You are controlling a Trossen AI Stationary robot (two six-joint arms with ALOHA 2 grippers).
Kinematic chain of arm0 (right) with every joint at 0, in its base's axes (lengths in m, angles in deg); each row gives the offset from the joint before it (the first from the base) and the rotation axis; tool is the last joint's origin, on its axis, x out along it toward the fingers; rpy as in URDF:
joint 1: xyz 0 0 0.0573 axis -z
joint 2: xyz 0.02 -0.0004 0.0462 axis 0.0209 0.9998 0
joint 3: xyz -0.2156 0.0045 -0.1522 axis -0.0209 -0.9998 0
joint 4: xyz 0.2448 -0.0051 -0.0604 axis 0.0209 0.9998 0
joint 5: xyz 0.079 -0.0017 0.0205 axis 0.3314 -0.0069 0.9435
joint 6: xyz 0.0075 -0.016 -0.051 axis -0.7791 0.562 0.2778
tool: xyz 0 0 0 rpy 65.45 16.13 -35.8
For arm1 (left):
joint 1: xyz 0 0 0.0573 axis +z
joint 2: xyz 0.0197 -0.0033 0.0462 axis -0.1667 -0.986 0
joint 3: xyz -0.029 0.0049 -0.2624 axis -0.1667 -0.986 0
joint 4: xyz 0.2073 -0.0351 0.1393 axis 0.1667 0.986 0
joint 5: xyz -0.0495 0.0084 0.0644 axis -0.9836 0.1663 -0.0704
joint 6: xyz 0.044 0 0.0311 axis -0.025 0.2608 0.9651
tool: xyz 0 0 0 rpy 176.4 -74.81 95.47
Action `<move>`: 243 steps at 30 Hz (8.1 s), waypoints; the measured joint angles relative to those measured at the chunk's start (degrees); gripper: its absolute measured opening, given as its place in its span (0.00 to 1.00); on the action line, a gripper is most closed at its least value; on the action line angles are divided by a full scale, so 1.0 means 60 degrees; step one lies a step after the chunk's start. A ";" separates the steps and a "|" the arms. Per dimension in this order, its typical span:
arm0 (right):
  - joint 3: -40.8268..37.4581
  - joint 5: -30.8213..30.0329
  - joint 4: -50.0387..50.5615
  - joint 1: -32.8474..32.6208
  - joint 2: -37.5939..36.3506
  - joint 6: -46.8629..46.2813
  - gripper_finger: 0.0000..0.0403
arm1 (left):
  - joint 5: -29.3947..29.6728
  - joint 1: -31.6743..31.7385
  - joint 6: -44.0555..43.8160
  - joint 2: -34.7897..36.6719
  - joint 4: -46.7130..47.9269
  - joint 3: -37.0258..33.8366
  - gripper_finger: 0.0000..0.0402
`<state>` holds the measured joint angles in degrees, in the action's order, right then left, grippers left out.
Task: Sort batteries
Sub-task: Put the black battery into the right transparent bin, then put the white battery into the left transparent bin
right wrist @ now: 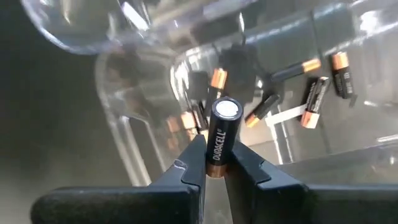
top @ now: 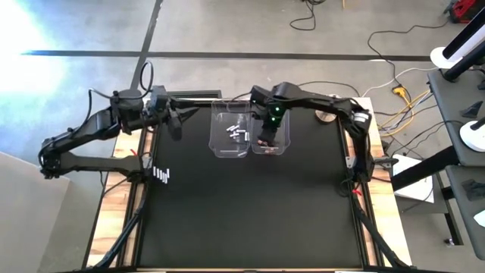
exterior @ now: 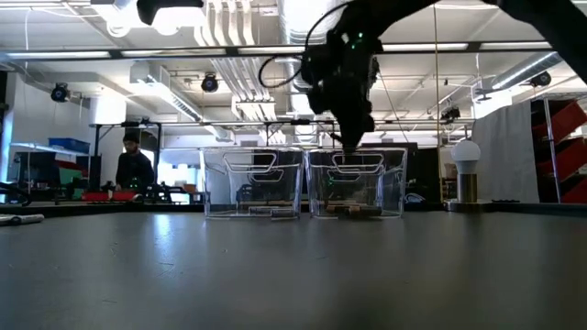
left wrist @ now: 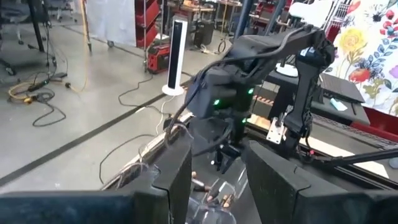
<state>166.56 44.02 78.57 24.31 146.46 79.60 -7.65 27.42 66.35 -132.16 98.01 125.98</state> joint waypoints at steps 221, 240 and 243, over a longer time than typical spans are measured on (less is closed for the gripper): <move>-0.0470 0.1558 -0.9390 -0.1513 -0.2095 -0.3613 0.32 | 0.0743 -0.1071 -0.2661 -0.1240 -0.2307 0.0185 0.04; -0.0146 0.1403 -0.6129 -0.1604 -0.2732 -0.2607 0.45 | 0.0619 -0.0876 -0.2138 -0.2188 -0.0995 0.0120 0.04; 0.0042 0.0876 -0.4769 -0.1609 -0.3109 -0.2387 0.45 | -0.0153 -0.0454 -0.2152 -0.2940 -0.0982 0.0217 0.04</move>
<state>166.81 49.28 49.96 14.66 127.81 65.28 -8.57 24.70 53.44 -149.80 92.12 127.28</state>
